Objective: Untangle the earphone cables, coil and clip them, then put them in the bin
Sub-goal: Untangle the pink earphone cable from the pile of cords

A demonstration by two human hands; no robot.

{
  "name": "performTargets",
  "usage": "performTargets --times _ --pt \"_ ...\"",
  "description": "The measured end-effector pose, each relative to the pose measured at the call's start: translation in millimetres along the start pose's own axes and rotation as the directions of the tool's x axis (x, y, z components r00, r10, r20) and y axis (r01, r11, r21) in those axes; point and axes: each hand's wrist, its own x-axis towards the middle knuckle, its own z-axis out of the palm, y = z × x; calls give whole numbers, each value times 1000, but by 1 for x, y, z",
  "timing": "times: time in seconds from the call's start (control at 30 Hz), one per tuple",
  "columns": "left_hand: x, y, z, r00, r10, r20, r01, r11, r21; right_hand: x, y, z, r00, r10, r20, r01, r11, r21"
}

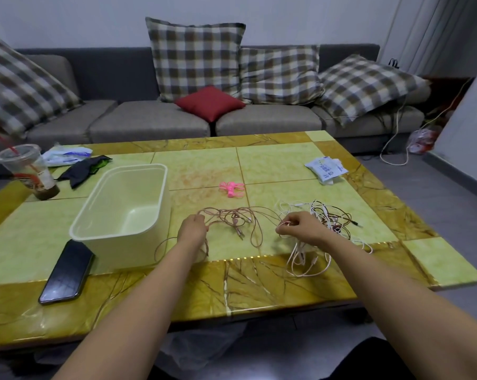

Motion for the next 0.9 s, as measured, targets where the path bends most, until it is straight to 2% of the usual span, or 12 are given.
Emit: performTargets --times 0.13,0.23,0.27,0.33,0.4,0.43,0.5,0.53,0.6,0.67,0.8,0.9 --pt "-2 0 0 986 92 -137 -44 946 320 1 0 -2 1000 -13 25 11 998 69" --pt "-23 15 10 889 424 -172 -295 818 493 -1 -1 2 999 -38 13 36 995 97" --pt "-30 19 14 818 566 -104 -433 724 537 -1 -1 3 999 -43 13 42 994 105" --pt "-40 24 22 654 736 172 -694 494 524 -3 -1 4 998 -52 35 49 994 100" --pt "-45 25 36 577 712 399 -800 394 453 -5 -2 3 994 -71 84 63 994 85" --pt "-44 23 44 591 672 446 -797 401 451 -7 -5 2 989 -87 117 78 994 79" --pt "-40 19 58 677 567 469 -729 429 533 -12 -6 0 977 -114 182 101 992 81" --pt "-36 15 62 715 507 481 -688 390 612 -15 -7 -2 971 -119 208 102 991 87" --pt "-28 6 64 764 395 510 -620 228 751 -20 -6 -7 963 -118 242 96 990 101" --pt "-23 -1 58 791 339 510 -579 144 803 -22 -4 -14 968 -108 228 84 990 112" --pt "-19 -11 43 805 377 459 -531 109 840 -17 4 -23 995 -58 85 42 982 185" --pt "-18 -7 35 784 473 401 -480 54 875 -8 11 -21 994 -84 -74 86 996 28"
